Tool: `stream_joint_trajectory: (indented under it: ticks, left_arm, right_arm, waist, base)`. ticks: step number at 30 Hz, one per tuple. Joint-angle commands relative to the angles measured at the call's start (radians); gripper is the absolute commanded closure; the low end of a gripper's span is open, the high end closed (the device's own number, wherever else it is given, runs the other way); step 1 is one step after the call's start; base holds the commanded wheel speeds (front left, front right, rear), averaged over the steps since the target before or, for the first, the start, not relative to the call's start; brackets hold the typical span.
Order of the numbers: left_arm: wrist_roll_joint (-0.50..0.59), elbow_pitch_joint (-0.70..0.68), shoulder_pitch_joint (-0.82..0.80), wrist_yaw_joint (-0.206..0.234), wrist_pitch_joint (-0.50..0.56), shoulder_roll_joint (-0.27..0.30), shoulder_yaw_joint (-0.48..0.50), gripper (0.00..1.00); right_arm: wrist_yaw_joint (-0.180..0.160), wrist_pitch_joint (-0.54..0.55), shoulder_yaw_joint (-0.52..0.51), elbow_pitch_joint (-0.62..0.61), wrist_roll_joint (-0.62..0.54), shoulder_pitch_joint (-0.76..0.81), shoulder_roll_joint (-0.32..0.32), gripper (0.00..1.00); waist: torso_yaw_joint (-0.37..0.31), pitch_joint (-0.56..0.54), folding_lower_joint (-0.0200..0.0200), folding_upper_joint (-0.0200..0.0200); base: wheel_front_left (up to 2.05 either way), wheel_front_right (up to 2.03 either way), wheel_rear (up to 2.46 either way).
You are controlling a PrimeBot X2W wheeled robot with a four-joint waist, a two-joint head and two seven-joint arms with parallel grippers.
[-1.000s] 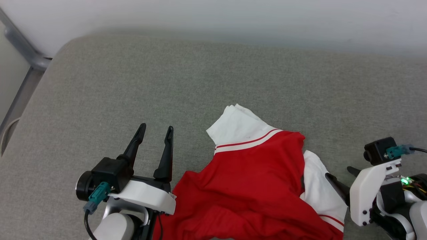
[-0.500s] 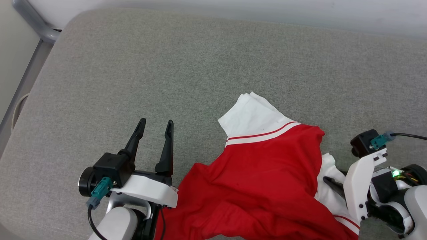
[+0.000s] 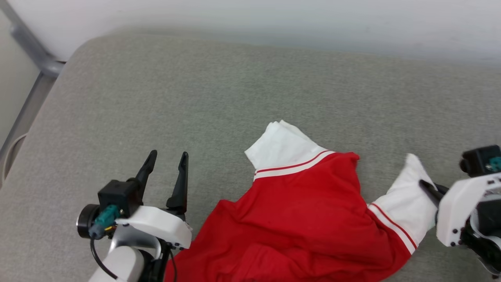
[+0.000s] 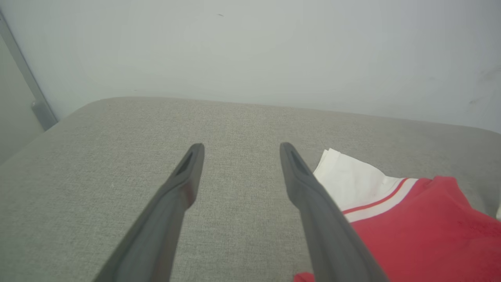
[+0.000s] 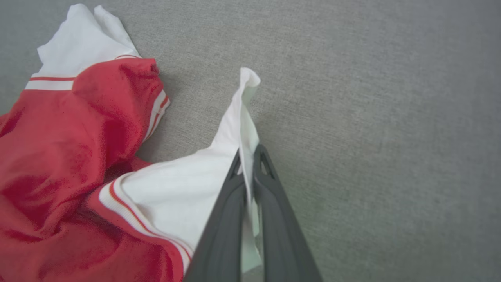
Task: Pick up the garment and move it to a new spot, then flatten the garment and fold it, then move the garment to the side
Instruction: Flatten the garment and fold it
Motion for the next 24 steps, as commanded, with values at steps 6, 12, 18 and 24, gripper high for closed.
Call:
stream_joint_trajectory:
  ticks: [6,12,18,24]
  left_arm:
    - [-0.05,-0.004,-0.062,-0.053,0.116,0.05,0.0,0.0]
    - [-0.107,0.031,-0.196,-0.146,0.306,0.099,-0.03,0.0]
    - [-0.163,0.11,-0.355,-0.237,0.54,0.126,-0.085,0.0]
    - [-0.255,0.216,-0.501,-0.294,0.756,0.135,-0.129,0.0]
  right_arm:
    - [-0.001,-0.024,-0.175,-0.054,-0.07,0.096,0.094,1.0]
    - [-0.001,-0.023,-0.241,-0.109,-0.104,0.14,0.176,1.0]
    - [-0.001,-0.037,-0.222,-0.137,-0.113,0.119,0.217,1.0]
    - [-0.001,-0.06,-0.178,-0.13,-0.104,0.072,0.235,1.0]
  waist:
    - [-0.072,-0.019,0.0,0.0]
    - [-0.145,0.004,0.0,0.0]
    - [-0.225,0.051,0.0,0.0]
    - [-0.294,0.118,0.0,0.0]
  base:
    - [0.0,0.0,0.0]
    - [0.0,0.0,0.0]
    - [0.0,0.0,0.0]
    - [0.0,0.0,0.0]
